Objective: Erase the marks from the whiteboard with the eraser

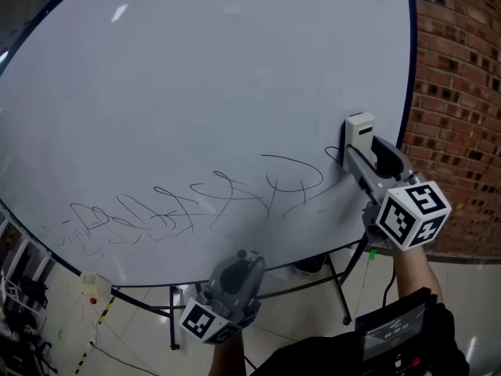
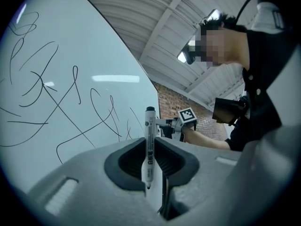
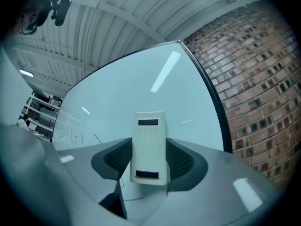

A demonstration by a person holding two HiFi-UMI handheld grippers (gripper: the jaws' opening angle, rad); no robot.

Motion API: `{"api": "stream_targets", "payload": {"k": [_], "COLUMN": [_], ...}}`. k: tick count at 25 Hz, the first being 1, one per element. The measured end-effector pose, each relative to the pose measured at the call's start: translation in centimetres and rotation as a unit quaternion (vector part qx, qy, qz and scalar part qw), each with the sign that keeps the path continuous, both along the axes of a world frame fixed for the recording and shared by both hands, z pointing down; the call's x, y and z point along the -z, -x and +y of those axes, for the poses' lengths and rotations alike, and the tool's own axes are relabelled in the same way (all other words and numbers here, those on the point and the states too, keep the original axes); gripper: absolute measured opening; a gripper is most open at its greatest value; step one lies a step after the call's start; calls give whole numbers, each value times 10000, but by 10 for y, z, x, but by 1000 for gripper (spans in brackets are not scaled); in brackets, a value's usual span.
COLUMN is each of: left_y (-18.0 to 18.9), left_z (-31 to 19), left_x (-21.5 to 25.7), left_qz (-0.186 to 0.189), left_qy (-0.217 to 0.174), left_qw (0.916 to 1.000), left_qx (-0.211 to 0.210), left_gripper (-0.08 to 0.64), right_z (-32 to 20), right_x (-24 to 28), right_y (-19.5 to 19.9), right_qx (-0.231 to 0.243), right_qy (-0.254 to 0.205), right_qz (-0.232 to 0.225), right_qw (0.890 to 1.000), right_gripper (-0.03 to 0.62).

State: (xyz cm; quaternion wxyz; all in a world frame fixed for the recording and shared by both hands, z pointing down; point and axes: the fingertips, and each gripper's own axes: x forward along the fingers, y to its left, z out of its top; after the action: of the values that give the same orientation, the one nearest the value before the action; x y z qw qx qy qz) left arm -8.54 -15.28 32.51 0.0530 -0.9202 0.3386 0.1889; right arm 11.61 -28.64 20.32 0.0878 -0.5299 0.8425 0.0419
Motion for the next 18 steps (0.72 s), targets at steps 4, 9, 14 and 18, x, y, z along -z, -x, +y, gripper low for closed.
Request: {"api": "stream_targets", "payload": {"k": [4,9,14,18], "left_y": [8,11,7,2], "left_z": [1,-1,-2,-1], "left_x": [-11,-13,-15,-14], "left_qz": [-28,-9,-61,-80], "left_qy": [62,126,158,180], "left_qw": [9999,9999,9998,9998], "left_qx": [81,112,48,-22], "left_gripper": [57,58,57,58], "right_z": [0,2,0,0], "right_x": [29,2,-88,-178], "right_y": [-3,0,12,18], "right_qx": [-97,-166,-72,-36], "right_qy": [-306,-240,155,565], "right_qz": [42,96,278,386], "right_qw": [9995,9995,9995,9976], "right_gripper": [229,229,229,229]}}
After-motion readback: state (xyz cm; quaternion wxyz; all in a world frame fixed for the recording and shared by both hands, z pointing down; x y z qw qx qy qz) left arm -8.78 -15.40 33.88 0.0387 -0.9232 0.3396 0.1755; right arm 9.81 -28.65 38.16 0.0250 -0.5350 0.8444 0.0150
